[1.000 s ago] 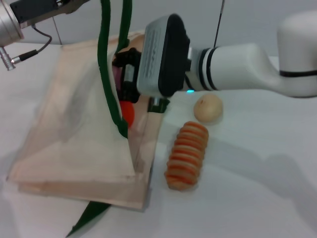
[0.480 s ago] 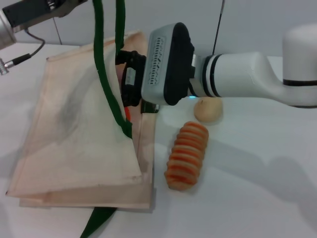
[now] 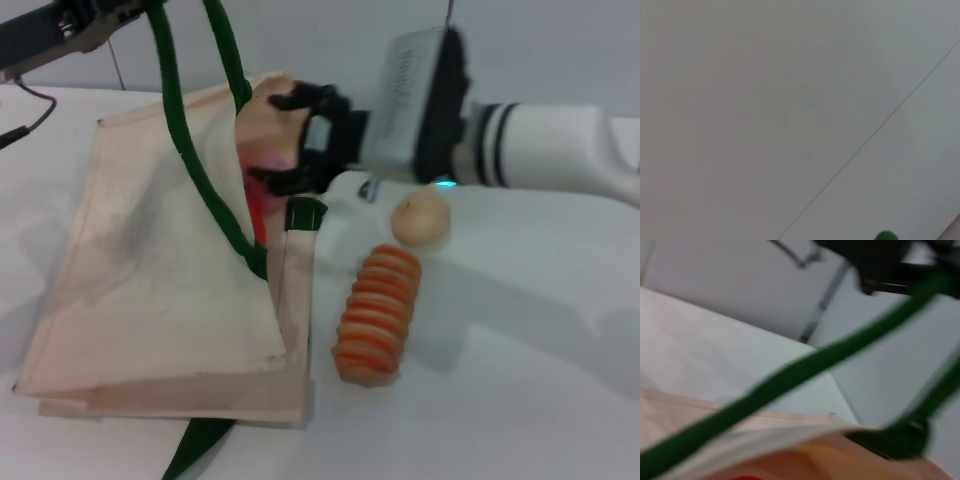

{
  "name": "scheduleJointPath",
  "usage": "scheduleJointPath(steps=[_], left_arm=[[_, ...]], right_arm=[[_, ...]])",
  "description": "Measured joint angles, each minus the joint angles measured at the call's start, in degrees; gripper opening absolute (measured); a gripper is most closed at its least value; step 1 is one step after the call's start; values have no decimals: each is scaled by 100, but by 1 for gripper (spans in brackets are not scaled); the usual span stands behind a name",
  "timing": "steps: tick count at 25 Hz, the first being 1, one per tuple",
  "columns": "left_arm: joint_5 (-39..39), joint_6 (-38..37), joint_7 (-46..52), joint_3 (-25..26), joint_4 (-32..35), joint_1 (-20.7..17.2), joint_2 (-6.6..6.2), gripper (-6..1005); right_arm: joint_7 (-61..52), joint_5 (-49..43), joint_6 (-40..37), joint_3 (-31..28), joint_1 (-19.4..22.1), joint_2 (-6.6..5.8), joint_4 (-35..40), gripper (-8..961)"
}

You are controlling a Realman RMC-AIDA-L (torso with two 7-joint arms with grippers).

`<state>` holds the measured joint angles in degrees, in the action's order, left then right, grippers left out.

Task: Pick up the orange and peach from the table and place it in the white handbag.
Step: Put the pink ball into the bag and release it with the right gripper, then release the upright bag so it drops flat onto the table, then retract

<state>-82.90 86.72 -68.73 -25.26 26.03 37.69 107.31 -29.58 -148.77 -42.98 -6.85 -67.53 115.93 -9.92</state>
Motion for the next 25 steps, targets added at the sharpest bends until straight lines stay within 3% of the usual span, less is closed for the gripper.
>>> scheduleJointPath(steps=[6,11,16,25], left_arm=[[-4,-152,-95,48,-72,-33,-57,130],[-7,-334,-312,54,-107,-34,-16,133],[-16,-641,-605,57,-334,-34,-12,332],[-122,-705,-1053,290,-576,-90,29,551]], right_arm=[[-1062,8,-982,-15,379,-2,1358,894],[-1742,78,-1749,-14,695,15,2352,893],[-1860,538,-2290,-12,1058,15,2776,893],[-1541,1795,-2595,-9,1714,16,2950,894]])
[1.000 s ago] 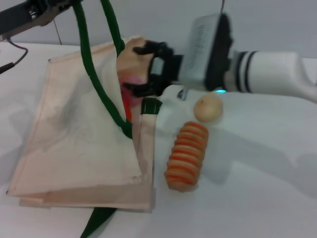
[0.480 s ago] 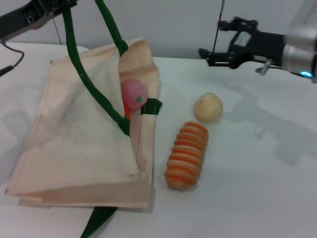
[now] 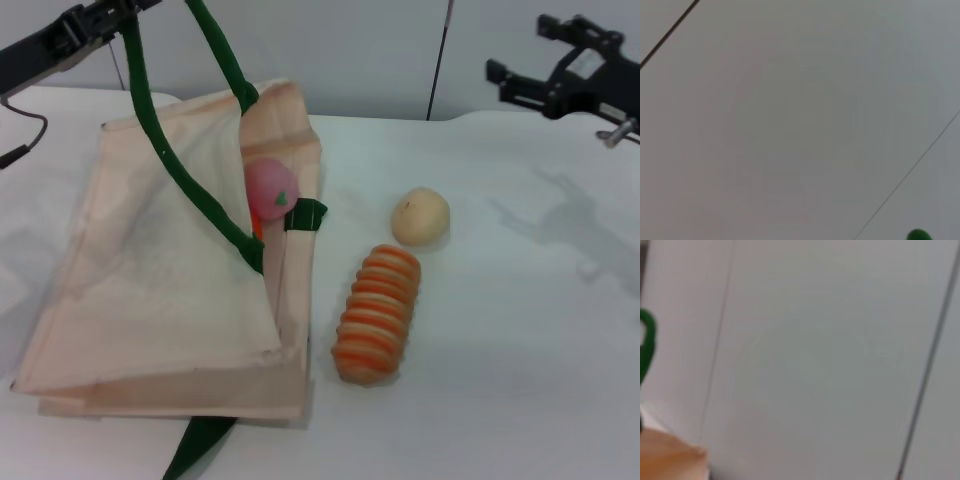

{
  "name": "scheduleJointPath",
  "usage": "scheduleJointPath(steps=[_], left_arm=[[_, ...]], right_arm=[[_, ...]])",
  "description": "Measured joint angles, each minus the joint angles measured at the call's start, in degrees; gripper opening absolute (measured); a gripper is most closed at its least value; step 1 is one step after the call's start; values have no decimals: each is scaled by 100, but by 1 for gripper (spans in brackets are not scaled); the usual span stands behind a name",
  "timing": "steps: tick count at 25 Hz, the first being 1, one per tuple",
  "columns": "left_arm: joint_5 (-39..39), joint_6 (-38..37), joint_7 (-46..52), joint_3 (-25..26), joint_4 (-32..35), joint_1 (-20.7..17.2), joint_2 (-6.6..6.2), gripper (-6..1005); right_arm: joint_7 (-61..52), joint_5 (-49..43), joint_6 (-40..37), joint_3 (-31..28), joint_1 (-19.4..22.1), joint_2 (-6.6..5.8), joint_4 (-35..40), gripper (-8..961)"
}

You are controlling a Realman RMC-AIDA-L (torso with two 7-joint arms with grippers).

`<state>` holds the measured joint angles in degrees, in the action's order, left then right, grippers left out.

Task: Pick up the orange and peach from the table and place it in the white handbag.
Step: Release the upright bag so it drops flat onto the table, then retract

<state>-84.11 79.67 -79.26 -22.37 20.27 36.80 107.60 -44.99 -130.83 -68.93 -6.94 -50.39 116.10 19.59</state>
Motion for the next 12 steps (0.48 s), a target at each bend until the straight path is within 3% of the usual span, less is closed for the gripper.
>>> scheduleJointPath(steps=[2,5,8,12], left_arm=[[-101,85,-112,9,-74,-32,1,600],[-268,363,-198,10,-89,-88,2,797],[-326,990,-249,-13,-91,-86,-11,852],[-292,1132,-250,-42,-84,-67,-11,889]], right_arm=[[61,179,-20,2,77,0,-7,894],[78,264,-55,3,112,0,2,894],[79,270,-60,0,119,1,8,894],[79,278,-32,-1,124,1,12,893]])
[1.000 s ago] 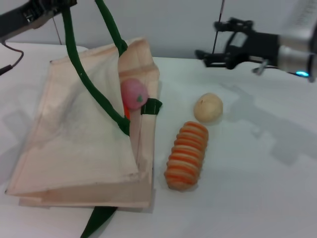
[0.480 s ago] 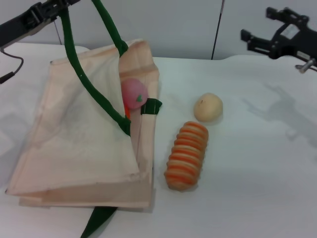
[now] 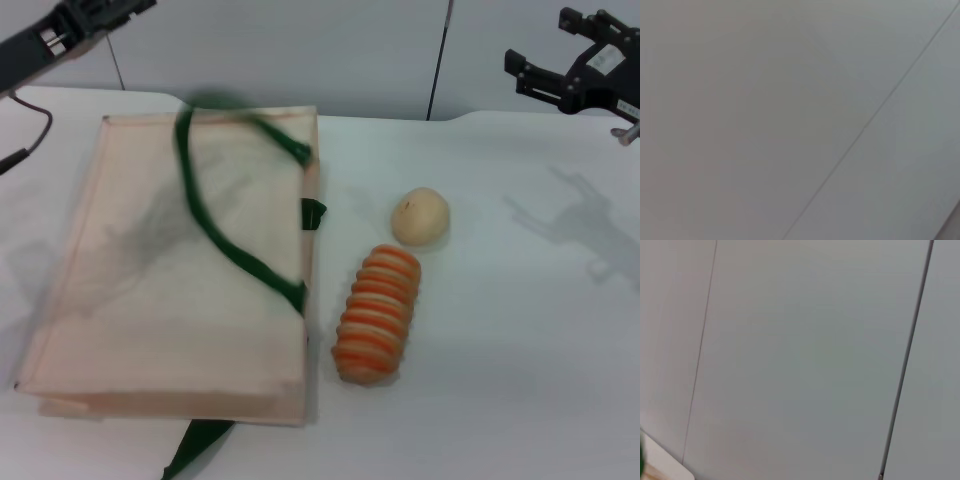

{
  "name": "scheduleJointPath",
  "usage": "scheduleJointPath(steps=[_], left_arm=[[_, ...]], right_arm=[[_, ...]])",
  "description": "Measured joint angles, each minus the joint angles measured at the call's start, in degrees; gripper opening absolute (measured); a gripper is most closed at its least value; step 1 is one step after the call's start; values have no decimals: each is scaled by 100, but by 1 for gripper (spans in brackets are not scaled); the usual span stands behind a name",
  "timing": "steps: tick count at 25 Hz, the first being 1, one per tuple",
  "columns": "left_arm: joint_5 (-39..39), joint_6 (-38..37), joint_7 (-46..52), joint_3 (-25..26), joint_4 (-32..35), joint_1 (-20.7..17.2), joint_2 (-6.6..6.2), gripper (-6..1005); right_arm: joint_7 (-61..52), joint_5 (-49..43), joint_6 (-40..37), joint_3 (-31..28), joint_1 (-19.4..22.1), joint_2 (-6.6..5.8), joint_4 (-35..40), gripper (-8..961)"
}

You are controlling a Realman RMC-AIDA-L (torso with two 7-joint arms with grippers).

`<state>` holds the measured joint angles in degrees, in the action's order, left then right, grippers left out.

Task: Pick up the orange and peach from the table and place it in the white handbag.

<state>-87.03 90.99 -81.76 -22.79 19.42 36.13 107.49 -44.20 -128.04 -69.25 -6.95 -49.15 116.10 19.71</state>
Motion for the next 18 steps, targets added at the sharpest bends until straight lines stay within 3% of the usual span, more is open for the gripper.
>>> scheduleJointPath(steps=[12,14,15,16,18], left_arm=[[-161,-25,-304,133,3,-157,54,887],[-256,-109,-550,199,-12,-189,97,887],[-346,-231,-957,364,-16,-220,201,887],[-346,-231,-957,364,-16,-220,201,886],[-395,-410,-1493,569,-17,-240,346,886]], right_arm=[[0,18,21,-184,26,-7,-12,893],[28,72,26,-367,49,-3,-34,893],[75,129,26,-448,64,0,-54,893],[167,237,27,-569,92,8,-92,894],[510,625,27,-796,207,18,-277,894]])
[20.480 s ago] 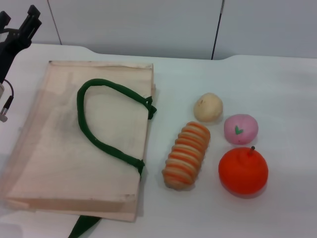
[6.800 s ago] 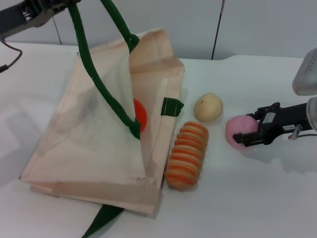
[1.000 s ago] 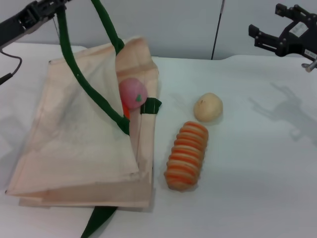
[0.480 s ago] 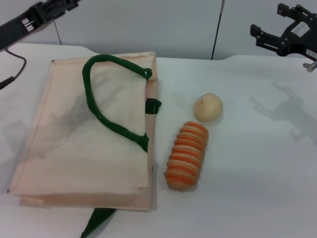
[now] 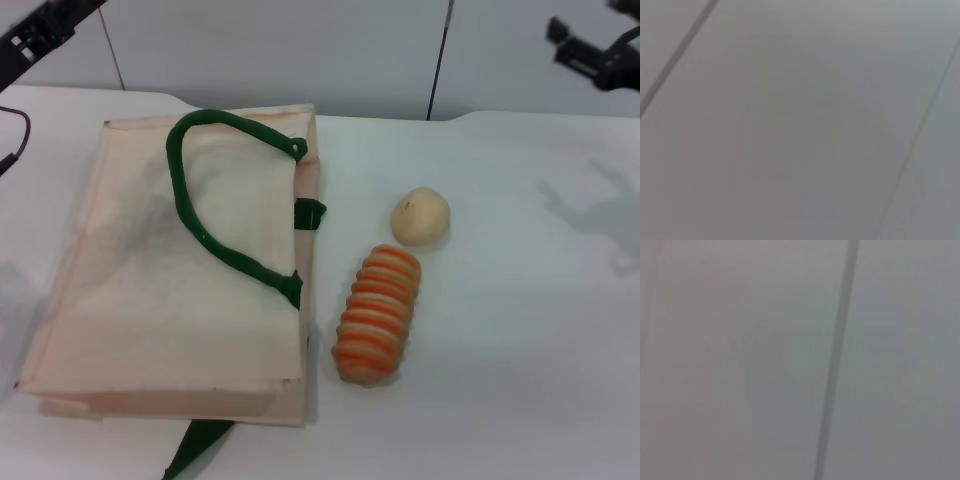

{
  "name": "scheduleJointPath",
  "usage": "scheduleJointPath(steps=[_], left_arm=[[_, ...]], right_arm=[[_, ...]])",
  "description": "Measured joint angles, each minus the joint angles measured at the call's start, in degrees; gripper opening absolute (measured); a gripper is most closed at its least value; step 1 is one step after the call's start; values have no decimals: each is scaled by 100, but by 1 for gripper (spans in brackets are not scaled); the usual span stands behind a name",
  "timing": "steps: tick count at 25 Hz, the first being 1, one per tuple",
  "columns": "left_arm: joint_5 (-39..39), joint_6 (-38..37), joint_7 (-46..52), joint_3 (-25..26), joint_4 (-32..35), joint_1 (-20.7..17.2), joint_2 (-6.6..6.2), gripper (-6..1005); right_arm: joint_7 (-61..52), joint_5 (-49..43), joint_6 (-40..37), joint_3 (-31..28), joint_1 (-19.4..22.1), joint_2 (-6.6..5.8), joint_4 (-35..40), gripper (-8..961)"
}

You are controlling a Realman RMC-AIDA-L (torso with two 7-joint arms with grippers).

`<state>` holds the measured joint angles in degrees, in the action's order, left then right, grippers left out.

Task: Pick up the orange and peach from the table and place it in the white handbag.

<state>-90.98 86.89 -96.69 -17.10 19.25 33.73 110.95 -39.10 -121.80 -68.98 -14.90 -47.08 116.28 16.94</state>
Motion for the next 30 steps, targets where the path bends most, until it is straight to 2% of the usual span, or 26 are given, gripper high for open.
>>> scheduleJointPath(steps=[5,7,11,15,17,21,30], left_arm=[[-38,-629,-1612,675,-29,2,449,885],[-153,-766,-2309,936,-249,13,531,885],[-838,-878,-4207,1292,-1228,19,528,884],[-1247,-1047,-5136,1330,-1666,51,531,884],[-1559,-1324,-5314,1332,-1763,62,535,884],[-1629,-1492,-5349,1329,-1767,62,531,883],[-1643,-1416,-5320,1336,-1766,11,528,883]], right_arm=[[1025,1053,18,-343,283,3,-627,894],[1374,1414,93,-379,348,8,-862,894],[1617,1901,327,-402,399,15,-1118,893],[1624,2267,447,-427,489,17,-1174,893],[1625,2473,451,-434,586,17,-1210,894],[1625,2690,449,-441,701,17,-1234,894],[1625,2811,451,-444,901,17,-1269,893]])
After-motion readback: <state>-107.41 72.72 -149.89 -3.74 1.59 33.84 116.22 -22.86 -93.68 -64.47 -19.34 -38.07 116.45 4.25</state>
